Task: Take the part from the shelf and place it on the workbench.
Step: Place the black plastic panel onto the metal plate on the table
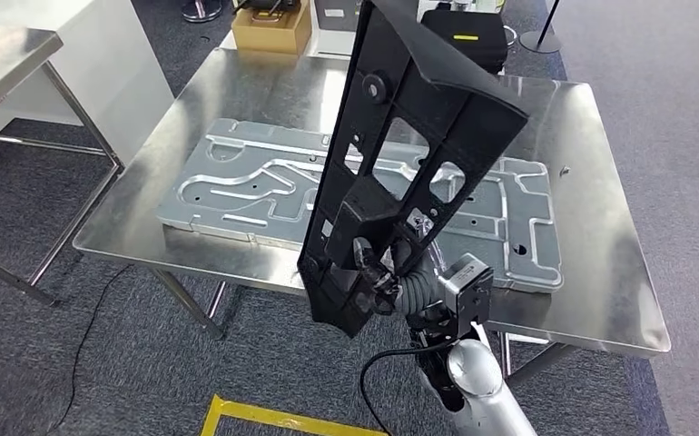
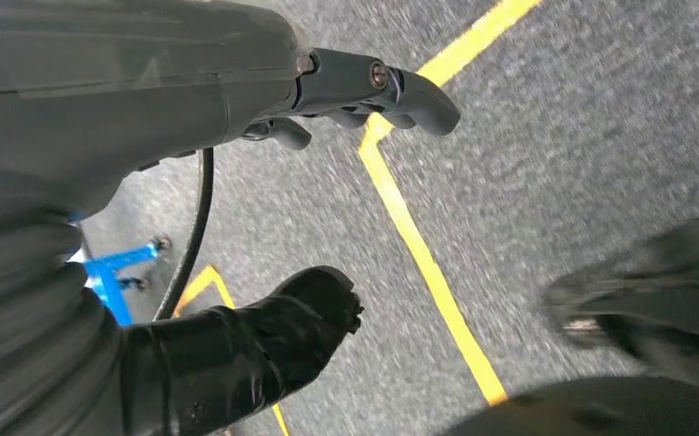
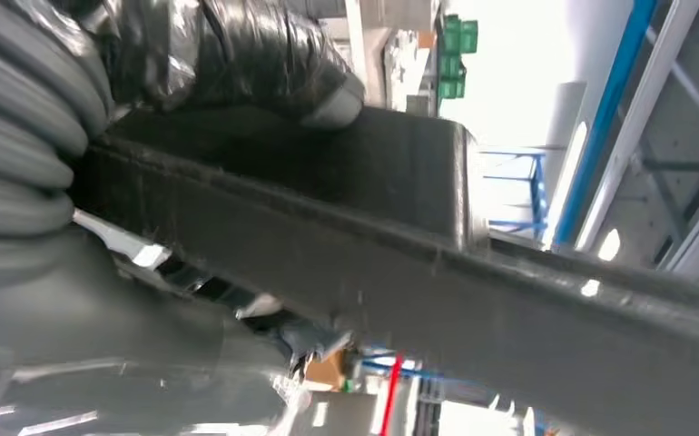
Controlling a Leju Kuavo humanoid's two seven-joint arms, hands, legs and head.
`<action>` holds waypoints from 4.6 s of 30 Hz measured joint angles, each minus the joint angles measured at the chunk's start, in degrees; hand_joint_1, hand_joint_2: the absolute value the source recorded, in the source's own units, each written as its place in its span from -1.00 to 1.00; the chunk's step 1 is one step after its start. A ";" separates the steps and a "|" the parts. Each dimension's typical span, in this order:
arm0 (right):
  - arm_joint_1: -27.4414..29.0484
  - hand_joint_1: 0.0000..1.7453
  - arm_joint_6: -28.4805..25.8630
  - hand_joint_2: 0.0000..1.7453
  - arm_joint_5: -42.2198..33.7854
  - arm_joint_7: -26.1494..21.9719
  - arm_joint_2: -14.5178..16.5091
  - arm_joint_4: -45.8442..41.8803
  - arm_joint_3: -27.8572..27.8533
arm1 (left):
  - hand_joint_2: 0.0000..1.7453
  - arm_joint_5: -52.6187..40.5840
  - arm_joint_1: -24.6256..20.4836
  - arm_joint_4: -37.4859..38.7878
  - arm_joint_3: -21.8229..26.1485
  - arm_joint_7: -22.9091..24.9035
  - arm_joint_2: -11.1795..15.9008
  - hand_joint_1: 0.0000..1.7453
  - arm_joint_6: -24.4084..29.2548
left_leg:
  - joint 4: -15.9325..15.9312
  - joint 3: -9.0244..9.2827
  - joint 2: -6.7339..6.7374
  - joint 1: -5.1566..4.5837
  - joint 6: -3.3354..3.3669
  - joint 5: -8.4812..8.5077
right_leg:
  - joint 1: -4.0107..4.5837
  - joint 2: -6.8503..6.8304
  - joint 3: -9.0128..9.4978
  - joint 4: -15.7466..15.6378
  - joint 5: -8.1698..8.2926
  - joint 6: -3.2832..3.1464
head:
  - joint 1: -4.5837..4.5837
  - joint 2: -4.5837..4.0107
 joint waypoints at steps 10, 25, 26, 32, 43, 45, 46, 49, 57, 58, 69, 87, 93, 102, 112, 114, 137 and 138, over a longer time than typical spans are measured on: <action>-0.62 0.98 -0.03 1.00 -0.29 0.13 1.42 -0.67 -1.31 | 1.00 -0.43 -0.03 0.00 -0.19 0.24 -0.37 -1.00 0.15 | -10.42 3.32 0.03 -0.30 2.64 10.24 | -0.33 0.26 1.99 7.65 -5.48 2.77 | 0.05 0.00; -0.76 0.98 -0.16 1.00 -0.30 0.16 1.65 -0.83 -1.90 | 1.00 -0.79 -0.02 0.04 -0.43 0.25 -0.99 -1.00 0.34 | -6.01 7.33 -0.52 -0.56 0.79 6.72 | 0.49 0.49 -3.15 0.30 2.60 -0.25 | 0.11 0.00; -0.86 0.98 -0.33 1.00 -0.36 0.15 1.74 -0.83 -1.90 | 1.00 -0.89 -0.02 0.04 -0.44 0.27 -0.97 -1.00 0.45 | -3.18 5.56 -0.44 -0.50 0.65 5.85 | 0.42 0.37 -2.48 0.13 2.34 -0.26 | 0.09 0.00; -2.39 0.98 -4.26 1.00 -1.14 0.74 2.53 -0.45 -2.29 | 1.00 -1.75 0.32 0.04 -0.45 0.78 -0.98 -1.00 1.18 | -2.74 -1.44 -0.35 0.08 -0.38 4.17 | 0.09 0.74 1.15 0.34 -1.11 0.24 | 0.05 0.00; -10.28 0.98 -40.97 1.00 86.14 2.27 5.94 5.27 -2.09 | 1.00 -7.11 -1.49 0.28 -2.04 1.26 -2.05 -1.00 -1.22 | -10.09 0.44 0.34 -0.28 2.74 11.58 | -0.79 0.01 -5.94 15.05 -9.03 3.59 | 0.06 0.00; -9.82 0.98 -41.01 1.00 92.56 0.75 7.20 5.96 -4.38 | 1.00 -7.68 -1.94 0.28 -2.22 1.33 -2.25 -1.00 -1.47 | -10.09 1.14 0.04 -0.24 2.76 10.95 | -1.06 -0.03 -9.61 18.49 -7.88 3.74 | 0.07 0.00; -9.72 0.98 -41.01 1.00 93.92 0.54 7.93 6.11 -5.78 | 1.00 -7.95 -2.08 0.28 -2.28 1.36 -2.36 -1.00 -1.64 | -10.09 1.65 -0.12 -0.22 2.69 10.63 | -1.14 -0.04 -9.91 17.02 -5.65 3.64 | 0.07 0.00; -10.25 0.98 -41.01 1.00 98.25 5.25 9.18 5.93 -8.29 | 1.00 -8.66 -2.05 0.28 -2.36 1.48 -2.70 -1.00 -2.08 | -10.19 3.04 -0.27 -0.28 2.20 9.78 | -0.76 -0.17 -6.94 6.58 1.31 2.76 | 0.06 0.00; -13.69 0.98 -40.99 1.00 100.27 24.09 4.46 6.96 -2.48 | 1.00 -9.56 -2.41 0.28 -2.37 1.54 -3.16 -1.00 -2.20 | -3.95 0.24 -0.12 -0.24 0.29 5.76 | -0.64 -0.19 -4.12 0.83 2.36 0.89 | -0.01 0.00; -14.10 0.98 -40.99 1.00 100.27 25.60 3.73 7.31 -0.90 | 1.00 -9.69 -2.46 0.28 -2.37 1.58 -3.16 -1.00 -2.12 | -0.17 -1.76 -0.12 -0.23 0.20 4.26 | -0.55 -0.19 -4.06 0.88 2.24 0.70 | -0.03 0.00; -19.24 0.98 -40.99 1.00 100.28 39.84 -2.66 12.49 15.31 | 1.00 -10.80 -2.86 0.28 -2.35 1.34 -3.18 -1.00 -2.23 | -10.59 1.70 -0.20 -0.33 1.36 10.90 | -0.06 0.09 -3.85 2.89 -0.28 2.12 | 0.02 0.00; -22.94 0.98 -34.75 1.00 100.26 28.95 2.15 45.51 27.39 | 1.00 -14.03 -3.73 0.27 -0.30 -1.40 -2.99 -1.00 -2.77 | -6.16 1.31 -0.20 0.39 -0.58 6.42 | -0.86 -0.25 -5.64 1.88 2.71 1.04 | -0.02 0.00; -23.06 -1.00 -30.22 -1.00 99.96 24.90 4.58 52.14 28.22 | 1.00 -14.19 -3.26 0.27 0.41 -1.56 -2.76 -1.00 -2.15 | -0.94 -1.84 -0.20 0.04 0.14 7.02 | 0.15 0.00 -5.07 2.12 2.12 0.23 | -0.04 0.00; -24.85 -1.00 -27.71 -1.00 99.49 22.91 5.79 54.57 28.22 | -0.50 -14.03 -3.26 0.27 1.39 -1.55 -2.34 -1.00 -1.55 | -12.62 4.12 0.23 -0.07 2.07 10.87 | 0.20 0.22 -6.52 6.67 -1.27 2.40 | 0.12 0.00; -25.19 -1.00 -26.51 -1.00 97.64 22.18 6.08 55.60 28.22 | -1.00 -14.01 -2.95 0.28 2.38 -1.07 -2.19 -1.00 -1.03 | -11.85 4.21 0.08 0.25 0.40 10.33 | -1.45 -0.10 -5.09 2.75 1.83 3.56 | 0.15 0.00; -25.20 -1.00 -26.45 -1.00 97.27 21.97 6.17 55.72 28.22 | -1.00 -13.99 -2.81 0.28 2.65 -1.02 -2.15 -1.00 -1.04 | -12.06 4.19 0.01 0.28 -0.37 10.64 | -1.26 0.00 -5.21 2.59 2.16 2.80 | 0.11 0.00; -25.28 -1.00 -25.28 -1.00 94.86 21.32 6.87 56.47 28.24 | -1.00 -14.24 -3.07 0.26 4.42 -1.11 -2.04 -1.00 -2.10 | -12.72 3.46 0.77 -0.51 2.63 11.51 | -0.96 -0.11 -11.75 18.12 -5.46 3.82 | 0.17 0.00; -25.31 -1.00 -25.28 -1.00 94.84 21.33 6.87 56.49 28.24 | -1.00 -14.24 -3.07 0.26 4.49 -1.10 -2.05 -1.00 -2.10 | -12.56 2.89 0.80 -0.51 2.51 11.83 | -1.11 -0.14 -9.98 16.52 -4.40 3.86 | 0.18 0.00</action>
